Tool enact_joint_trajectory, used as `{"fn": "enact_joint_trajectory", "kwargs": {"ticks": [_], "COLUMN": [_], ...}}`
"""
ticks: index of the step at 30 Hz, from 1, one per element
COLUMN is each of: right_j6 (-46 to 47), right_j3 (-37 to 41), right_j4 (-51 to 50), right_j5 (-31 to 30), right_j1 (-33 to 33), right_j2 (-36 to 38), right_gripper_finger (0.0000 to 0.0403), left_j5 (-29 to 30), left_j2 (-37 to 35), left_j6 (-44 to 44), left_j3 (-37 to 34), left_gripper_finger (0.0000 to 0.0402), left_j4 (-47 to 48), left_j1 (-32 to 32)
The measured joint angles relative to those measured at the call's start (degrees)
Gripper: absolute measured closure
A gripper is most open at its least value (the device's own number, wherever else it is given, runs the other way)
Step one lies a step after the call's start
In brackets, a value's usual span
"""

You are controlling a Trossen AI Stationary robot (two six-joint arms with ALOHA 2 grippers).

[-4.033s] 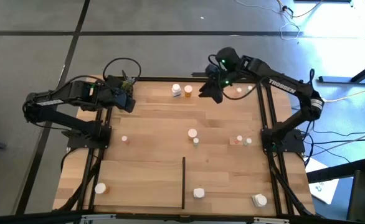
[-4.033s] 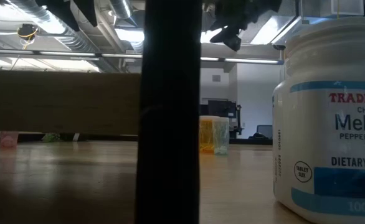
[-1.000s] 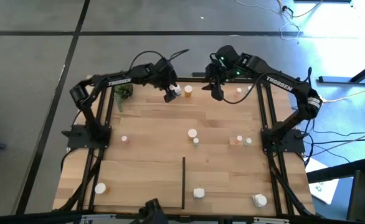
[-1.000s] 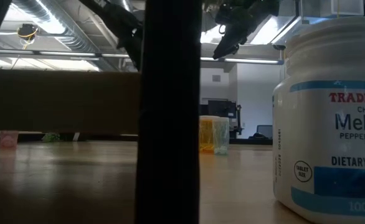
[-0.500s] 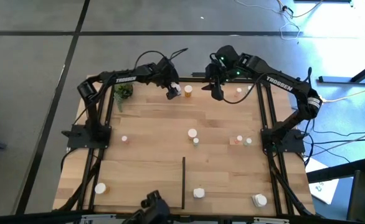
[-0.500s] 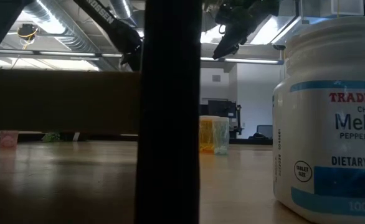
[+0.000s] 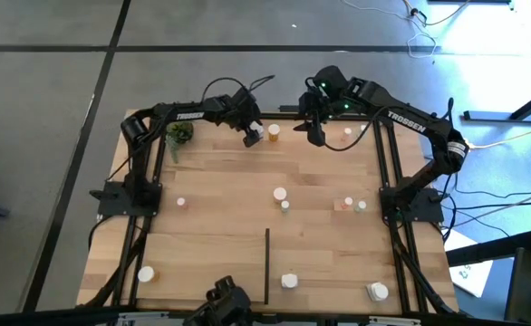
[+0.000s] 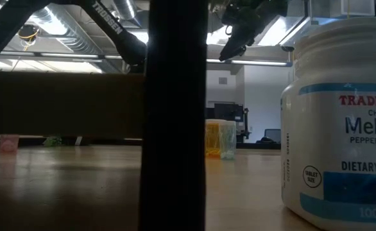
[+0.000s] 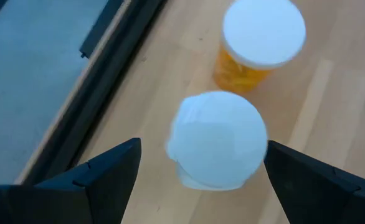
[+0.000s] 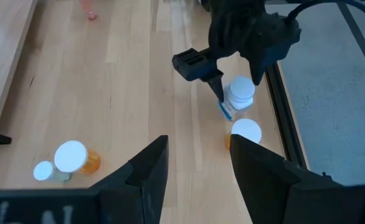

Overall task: Pick and place medicine bottles onto shelf by color
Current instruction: Put the top big white pill bottle on the shelf

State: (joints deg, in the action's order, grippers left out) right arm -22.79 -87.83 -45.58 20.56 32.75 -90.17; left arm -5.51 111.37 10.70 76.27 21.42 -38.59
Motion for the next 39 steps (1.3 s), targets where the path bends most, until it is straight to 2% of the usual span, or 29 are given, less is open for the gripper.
{"fn": "enact_joint_trajectory", "kwargs": {"ticks": [17, 23, 29, 39], "right_j6": [0.0, 0.0, 0.0, 0.0], "right_j3": [0.0, 0.0, 0.0, 0.0], "right_j4": [0.1, 0.1, 0.1, 1.0], "right_j5": [0.0, 0.0, 0.0, 0.0], "right_j1": [0.0, 0.0, 0.0, 0.0], "right_j2": [0.0, 0.0, 0.0, 0.0], "right_gripper_finger": [0.0228, 0.0228, 0.0228, 0.0228], "left_j5": [1.6, 1.8, 6.6, 8.3], "left_j2": [0.0, 0.0, -0.1, -0.1], "left_j6": [0.1, 3.9, 4.9, 3.2], "left_j3": [0.0, 0.0, 0.0, 0.0], "left_gripper_finger": [0.0072, 0.0072, 0.0072, 0.0072], "left_j4": [-0.3, -0.4, -0.7, -1.3], "left_j1": [3.3, 4.2, 4.1, 4.9]}}
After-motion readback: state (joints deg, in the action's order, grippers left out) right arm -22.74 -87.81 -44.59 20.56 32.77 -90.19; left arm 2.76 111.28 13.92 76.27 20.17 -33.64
